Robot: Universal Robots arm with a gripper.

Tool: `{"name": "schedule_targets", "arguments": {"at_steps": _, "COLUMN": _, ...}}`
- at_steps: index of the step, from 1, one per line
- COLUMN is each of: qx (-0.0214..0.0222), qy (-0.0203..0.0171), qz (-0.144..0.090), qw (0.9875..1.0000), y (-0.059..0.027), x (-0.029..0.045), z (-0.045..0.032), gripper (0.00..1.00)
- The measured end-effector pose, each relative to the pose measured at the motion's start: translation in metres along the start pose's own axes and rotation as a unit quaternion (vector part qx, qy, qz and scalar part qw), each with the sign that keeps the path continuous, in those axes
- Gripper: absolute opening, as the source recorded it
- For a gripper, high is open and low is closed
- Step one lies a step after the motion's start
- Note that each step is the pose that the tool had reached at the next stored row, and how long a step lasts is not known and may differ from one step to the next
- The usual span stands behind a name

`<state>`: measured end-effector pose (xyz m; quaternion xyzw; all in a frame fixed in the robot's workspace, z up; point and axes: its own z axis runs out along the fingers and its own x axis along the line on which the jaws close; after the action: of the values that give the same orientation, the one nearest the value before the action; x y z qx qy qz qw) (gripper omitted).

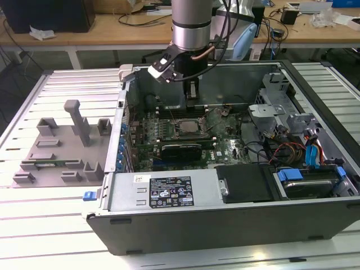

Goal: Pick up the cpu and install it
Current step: 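Close the cpu cover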

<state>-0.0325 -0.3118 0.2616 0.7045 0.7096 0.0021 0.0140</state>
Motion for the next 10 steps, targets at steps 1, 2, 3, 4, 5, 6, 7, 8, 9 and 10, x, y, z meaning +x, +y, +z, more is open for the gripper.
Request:
{"name": "schedule_targets", "arguments": {"at_steps": 1, "qx": 0.0, "qy": 0.0, "qz": 0.0, "qw": 1.0, "y": 0.0001, "x": 0.0, "z": -0.0015, "gripper": 0.11}}
{"name": "schedule_targets", "arguments": {"at_steps": 2, "qx": 0.0, "qy": 0.0, "qz": 0.0, "qw": 1.0, "y": 0.0001, "x": 0.0, "z": -0.0033, "gripper": 0.11}}
{"name": "schedule_targets", "arguments": {"at_steps": 3, "qx": 0.0, "qy": 0.0, "qz": 0.0, "qw": 1.0, "y": 0.0001, "x": 0.0, "z": -0.0053, "gripper": 0.11}}
{"name": "schedule_targets", "arguments": {"at_steps": 4, "qx": 0.0, "qy": 0.0, "qz": 0.0, "qw": 1.0, "y": 0.0001, "x": 0.0, "z": -0.0056, "gripper": 0.11}}
{"name": "schedule_targets", "arguments": {"at_steps": 5, "qx": 0.0, "qy": 0.0001, "qz": 0.0, "qw": 1.0, "y": 0.0001, "x": 0.0, "z": -0.0056, "gripper": 0.11}}
{"name": "schedule_targets", "arguments": {"at_steps": 6, "qx": -0.0001, "qy": 0.0001, "qz": 0.0, "qw": 1.0, "y": 0.0001, "x": 0.0, "z": -0.0056, "gripper": 0.11}}
{"name": "schedule_targets", "arguments": {"at_steps": 7, "qx": -0.0001, "qy": 0.0001, "qz": 0.0, "qw": 1.0, "y": 0.0001, "x": 0.0, "z": -0.0056, "gripper": 0.11}}
{"name": "schedule_targets", "arguments": {"at_steps": 8, "qx": 0.0, "qy": 0.0, "qz": 0.0, "qw": 1.0, "y": 0.0002, "x": 0.0, "z": -0.0057, "gripper": 0.11}}
{"name": "schedule_targets", "arguments": {"at_steps": 9, "qx": 0.0, "qy": 0.0, "qz": 0.0, "qw": 1.0, "y": 0.0005, "x": 0.0, "z": -0.0057, "gripper": 0.11}}
{"name": "schedule_targets", "arguments": {"at_steps": 10, "qx": 0.0001, "qy": -0.0001, "qz": 0.0, "qw": 1.0, "y": 0.0012, "x": 0.0, "z": -0.0058, "gripper": 0.11}}
